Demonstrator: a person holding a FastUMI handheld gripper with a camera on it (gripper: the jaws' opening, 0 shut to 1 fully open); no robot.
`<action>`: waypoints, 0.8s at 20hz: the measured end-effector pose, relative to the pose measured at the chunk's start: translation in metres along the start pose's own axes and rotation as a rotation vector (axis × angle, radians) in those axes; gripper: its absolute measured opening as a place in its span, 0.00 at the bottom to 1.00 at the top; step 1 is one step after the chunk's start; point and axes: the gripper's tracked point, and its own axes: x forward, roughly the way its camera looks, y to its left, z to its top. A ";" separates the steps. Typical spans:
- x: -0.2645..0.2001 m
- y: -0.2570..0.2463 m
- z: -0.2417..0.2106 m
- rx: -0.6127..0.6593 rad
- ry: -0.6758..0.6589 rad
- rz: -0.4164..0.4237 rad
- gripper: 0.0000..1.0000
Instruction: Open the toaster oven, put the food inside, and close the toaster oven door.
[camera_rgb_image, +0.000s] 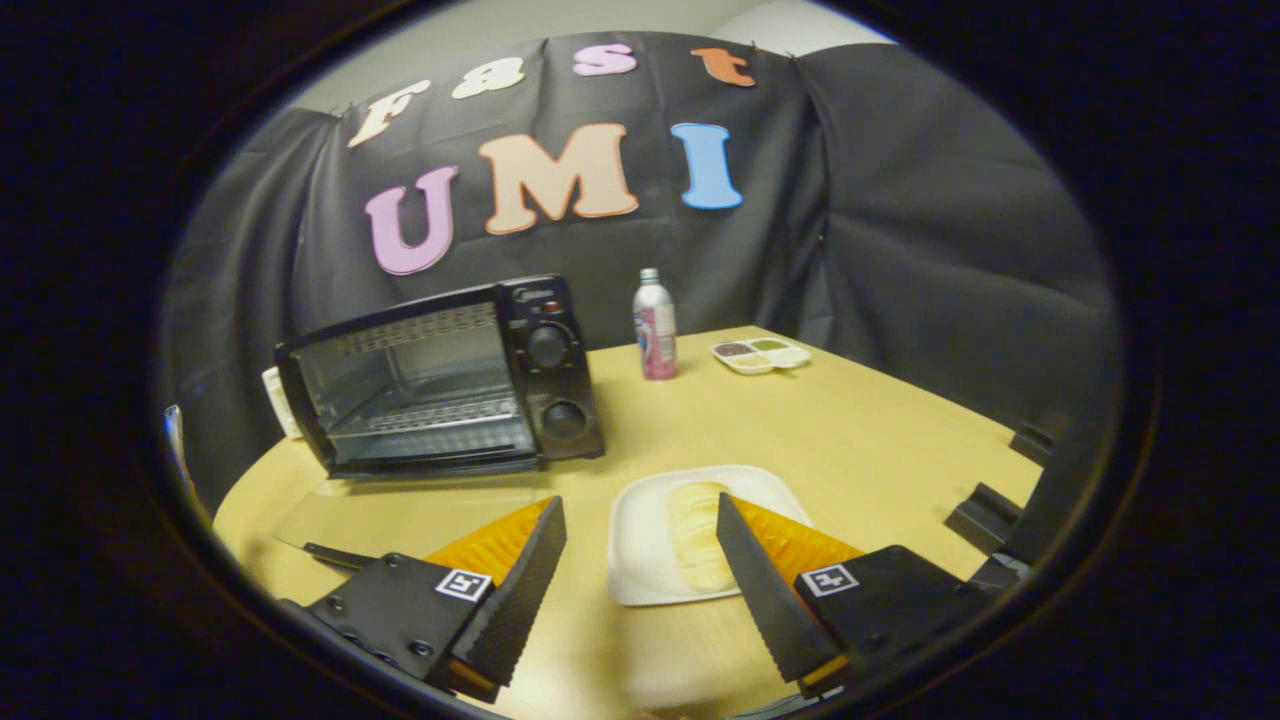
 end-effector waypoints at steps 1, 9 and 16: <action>0.004 -0.009 -0.004 0.002 0.011 -0.017 0.96; 0.032 -0.030 -0.044 -0.025 0.135 -0.089 0.96; 0.033 -0.029 -0.051 -0.024 0.171 -0.084 0.78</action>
